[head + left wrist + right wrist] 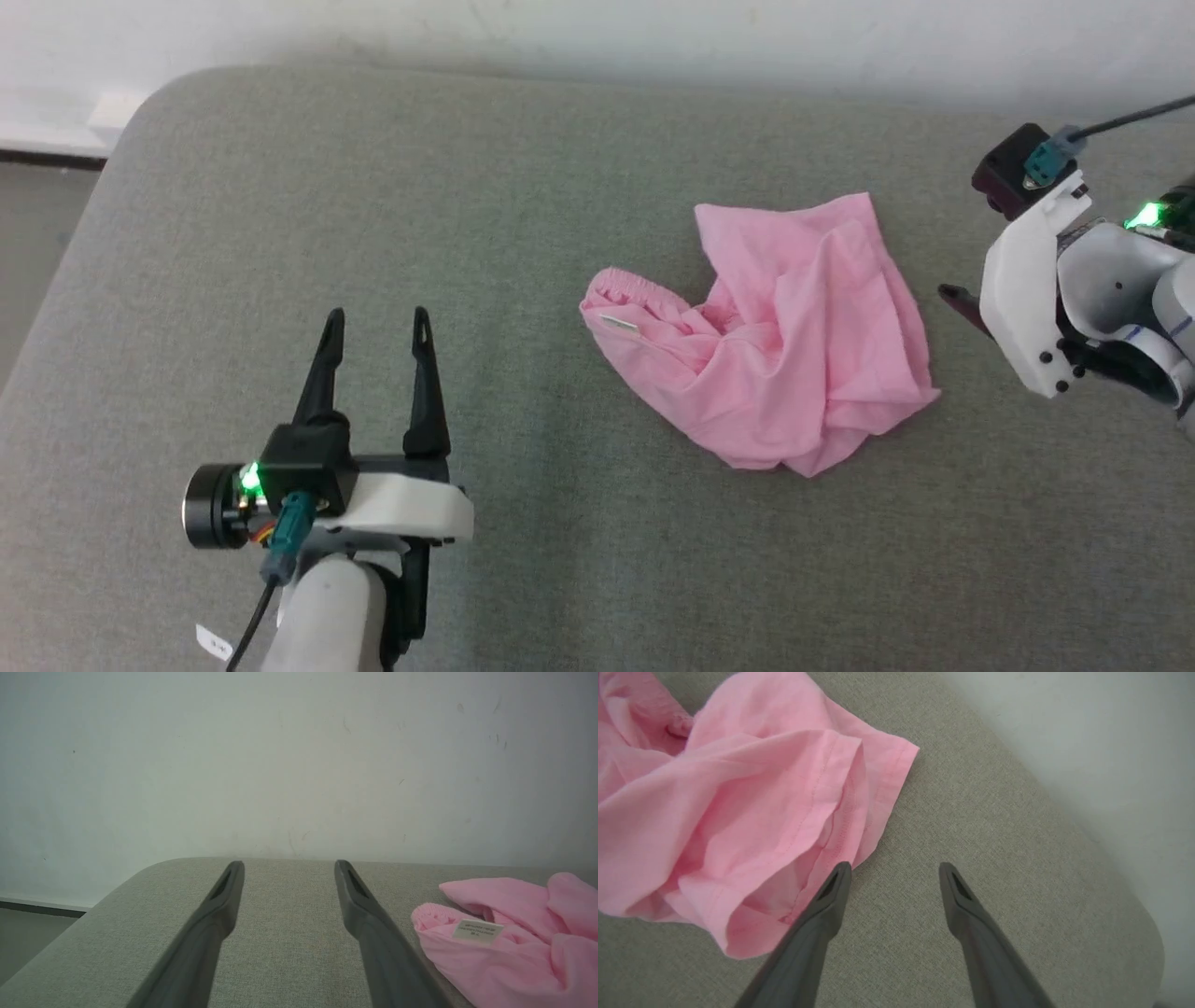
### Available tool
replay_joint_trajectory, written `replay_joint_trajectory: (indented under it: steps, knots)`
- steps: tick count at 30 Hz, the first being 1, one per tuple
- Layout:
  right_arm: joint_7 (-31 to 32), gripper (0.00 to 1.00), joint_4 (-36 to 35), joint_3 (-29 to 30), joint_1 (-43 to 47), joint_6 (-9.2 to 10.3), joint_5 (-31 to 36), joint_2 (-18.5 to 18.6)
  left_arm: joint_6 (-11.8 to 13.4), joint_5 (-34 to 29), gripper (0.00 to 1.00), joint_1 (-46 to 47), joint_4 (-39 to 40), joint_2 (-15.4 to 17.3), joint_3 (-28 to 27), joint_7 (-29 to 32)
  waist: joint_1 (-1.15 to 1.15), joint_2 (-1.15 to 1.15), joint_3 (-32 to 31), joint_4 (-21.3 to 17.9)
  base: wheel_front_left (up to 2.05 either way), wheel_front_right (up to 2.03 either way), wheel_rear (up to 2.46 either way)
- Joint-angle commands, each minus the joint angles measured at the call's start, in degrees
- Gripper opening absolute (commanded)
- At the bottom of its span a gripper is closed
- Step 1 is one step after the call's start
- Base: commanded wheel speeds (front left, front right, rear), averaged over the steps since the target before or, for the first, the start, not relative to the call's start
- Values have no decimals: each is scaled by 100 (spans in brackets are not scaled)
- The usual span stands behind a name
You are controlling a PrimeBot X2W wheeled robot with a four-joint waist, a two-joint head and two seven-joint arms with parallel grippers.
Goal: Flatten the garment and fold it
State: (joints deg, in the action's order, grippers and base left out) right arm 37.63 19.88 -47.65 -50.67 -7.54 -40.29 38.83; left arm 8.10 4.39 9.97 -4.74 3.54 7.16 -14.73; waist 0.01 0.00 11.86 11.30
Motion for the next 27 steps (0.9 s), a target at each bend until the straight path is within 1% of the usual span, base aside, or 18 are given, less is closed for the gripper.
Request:
replay_joint_trajectory:
  steps: [1, 4, 7, 11, 15, 16, 17, 18, 22, 27]
  knots:
    - [84, 100, 131, -158, -158, 5, -57, -14, -29, 18, 100, 137, 14, -38, 27, -27, -1, 0, 303, 248, 0, 0, 0]
    - [186, 100, 483, -509, -396, 5, -169, -130, -15, 50, 100, 275, 26, -55, 103, -27, -1, 0, 506, 380, 0, 0, 0]
    - [72, 100, 900, -756, -491, 5, -242, -318, 28, 99, 100, 370, 34, -62, 175, -27, -1, 0, 665, 488, 0, 0, 0]
    - [-151, 100, 1493, -1026, -321, 5, -446, -565, 122, 238, 100, 453, 36, -64, 307, -27, -1, 0, 762, 605, 0, 0, 0]
    - [-317, 100, 1763, -1454, -82, 5, -649, -678, 186, 264, 100, 435, -1, -65, 325, -27, -1, 0, 700, 610, 0, 0, 0]
    - [-392, 65, 1767, -1544, -62, 5, -712, -692, 198, 256, 100, 408, -16, -65, 306, -27, -1, 0, 661, 582, 0, 0, 0]
    - [-528, 9, 1766, -1603, -77, 5, -753, -691, 209, 244, 100, 379, -30, -65, 278, -27, -1, 0, 619, 545, 0, 0, 0]
    - [-669, 0, 1765, -1655, -108, 5, -785, -687, 215, 227, 100, 345, -46, -65, 246, -27, -1, 0, 567, 495, 0, 0, 0]
    - [-1494, 0, 1728, -1659, -333, 5, -864, -604, 191, 140, 100, 227, -104, -66, 132, -27, -1, 0, 313, 268, 0, 0, 0]
    - [-2631, 0, 1278, -1637, -492, 5, -794, -271, 166, 84, 100, 63, -135, -66, -26, -27, -1, 0, 3, -21, 0, 0, 0]
